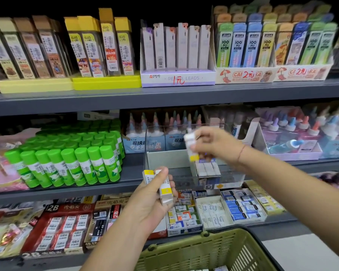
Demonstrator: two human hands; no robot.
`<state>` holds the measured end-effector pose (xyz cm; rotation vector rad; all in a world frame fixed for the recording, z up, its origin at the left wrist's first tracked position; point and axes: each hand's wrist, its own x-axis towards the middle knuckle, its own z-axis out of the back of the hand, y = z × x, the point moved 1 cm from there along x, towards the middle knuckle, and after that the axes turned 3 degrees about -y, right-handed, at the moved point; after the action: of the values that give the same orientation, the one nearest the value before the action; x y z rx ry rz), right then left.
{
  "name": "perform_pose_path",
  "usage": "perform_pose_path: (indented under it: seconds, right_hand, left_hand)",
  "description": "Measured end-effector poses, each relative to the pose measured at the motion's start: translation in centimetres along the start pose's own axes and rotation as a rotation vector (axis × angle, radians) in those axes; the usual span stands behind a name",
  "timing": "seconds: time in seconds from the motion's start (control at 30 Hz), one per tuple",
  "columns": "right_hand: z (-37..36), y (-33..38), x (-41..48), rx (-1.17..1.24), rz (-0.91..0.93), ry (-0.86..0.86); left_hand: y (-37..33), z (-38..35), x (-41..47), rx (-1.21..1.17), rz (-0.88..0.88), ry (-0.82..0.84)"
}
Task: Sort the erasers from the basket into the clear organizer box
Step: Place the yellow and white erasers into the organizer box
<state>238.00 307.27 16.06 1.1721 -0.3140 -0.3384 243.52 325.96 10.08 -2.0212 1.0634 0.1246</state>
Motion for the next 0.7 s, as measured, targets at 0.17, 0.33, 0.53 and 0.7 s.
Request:
perform_pose_path:
  seconds: [0.17,0.33,0.53,0.7]
  right_hand:
    - [5.4,-1.6,5.1,-0.335,0.033,-0.315]
    - [5.0,-3.6,8.5,-0.551,0.015,-0.174]
    - [3.9,-5.1,8.4,-0.794,0.104,-0.168]
    - [3.3,-5.3,8.3,-1.080,0.121,-0.183]
  left_hand:
    - [-0.5,0.4,0.4,-0.132,0.013,-0.048]
    - [-0.6,0.3,0.5,-0.191,0.045,-0.045]
    - [-0.9,0.1,0.6,-0.206,0.067,-0.019]
    - [-0.7,0.4,0.6,-0.144,0.049,0.005]
